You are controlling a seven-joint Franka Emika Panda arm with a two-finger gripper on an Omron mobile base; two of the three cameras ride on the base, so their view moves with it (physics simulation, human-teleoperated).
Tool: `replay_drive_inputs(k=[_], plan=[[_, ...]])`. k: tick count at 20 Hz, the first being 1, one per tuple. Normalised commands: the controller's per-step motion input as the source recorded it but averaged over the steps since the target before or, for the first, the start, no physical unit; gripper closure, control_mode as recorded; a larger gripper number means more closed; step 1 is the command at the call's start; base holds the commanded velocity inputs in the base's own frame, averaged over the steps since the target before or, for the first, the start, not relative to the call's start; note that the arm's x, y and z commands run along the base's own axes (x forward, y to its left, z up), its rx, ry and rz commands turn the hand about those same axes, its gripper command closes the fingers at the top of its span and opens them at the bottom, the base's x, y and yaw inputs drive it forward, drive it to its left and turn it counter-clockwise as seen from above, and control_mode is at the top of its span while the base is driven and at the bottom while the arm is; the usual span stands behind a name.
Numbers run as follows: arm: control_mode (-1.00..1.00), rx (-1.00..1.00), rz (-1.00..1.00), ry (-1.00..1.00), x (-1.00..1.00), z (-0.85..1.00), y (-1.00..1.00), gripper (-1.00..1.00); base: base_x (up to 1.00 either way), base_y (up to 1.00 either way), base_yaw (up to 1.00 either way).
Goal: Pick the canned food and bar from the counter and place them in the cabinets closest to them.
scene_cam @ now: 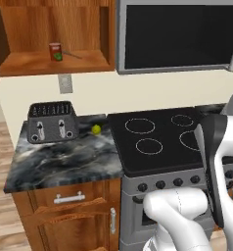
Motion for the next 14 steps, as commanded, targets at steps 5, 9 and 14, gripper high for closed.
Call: replay_drive_inputs(k=[5, 9, 14], plan=[[1.0, 0.0, 0.0, 0.0, 0.0, 0.0, 0.0, -1.0, -0.18, -0.55, 0.0], [1.0, 0.0, 0.0, 0.0, 0.0, 0.0, 0.0, -1.0, -0.25, -0.56, 0.0], [1.0, 0.0, 0.0, 0.0, 0.0, 0.0, 0.0, -1.0, -0.29, -0.53, 0.0]])
